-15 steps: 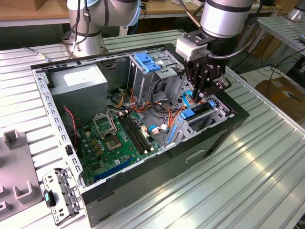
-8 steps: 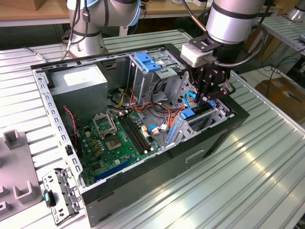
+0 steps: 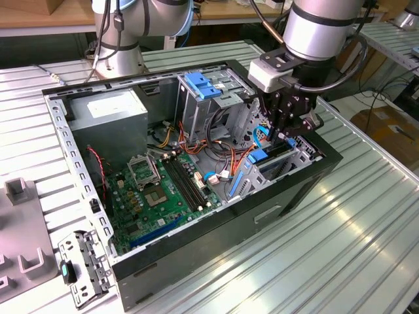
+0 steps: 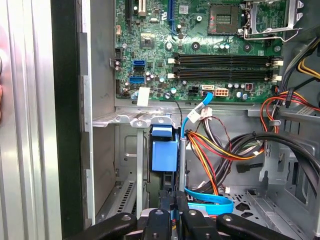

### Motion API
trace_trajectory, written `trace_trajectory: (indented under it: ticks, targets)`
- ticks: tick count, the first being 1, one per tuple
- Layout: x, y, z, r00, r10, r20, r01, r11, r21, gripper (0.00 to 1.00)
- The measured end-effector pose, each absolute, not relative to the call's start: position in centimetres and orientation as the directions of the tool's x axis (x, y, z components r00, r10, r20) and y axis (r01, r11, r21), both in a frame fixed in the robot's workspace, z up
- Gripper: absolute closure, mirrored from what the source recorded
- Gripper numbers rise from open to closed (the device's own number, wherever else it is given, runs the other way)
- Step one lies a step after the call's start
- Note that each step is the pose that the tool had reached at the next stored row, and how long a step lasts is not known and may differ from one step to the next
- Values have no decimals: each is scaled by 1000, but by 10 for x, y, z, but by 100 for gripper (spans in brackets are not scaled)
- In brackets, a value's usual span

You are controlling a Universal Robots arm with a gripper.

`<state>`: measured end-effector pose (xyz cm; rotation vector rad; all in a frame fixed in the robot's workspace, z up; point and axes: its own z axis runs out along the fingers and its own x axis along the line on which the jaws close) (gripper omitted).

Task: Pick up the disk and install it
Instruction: 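Insert the second disk wire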

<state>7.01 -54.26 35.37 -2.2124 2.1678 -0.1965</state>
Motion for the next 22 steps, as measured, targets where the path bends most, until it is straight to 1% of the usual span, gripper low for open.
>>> trace_trajectory:
  ticks: [4, 7, 22]
  targets:
    - [70, -544, 354, 17, -998, 63, -993, -24, -119, 84]
    - [69, -545, 354, 18, -998, 56, -992, -25, -126, 84]
    - [69, -545, 354, 19, -998, 53, -992, -25, -126, 84]
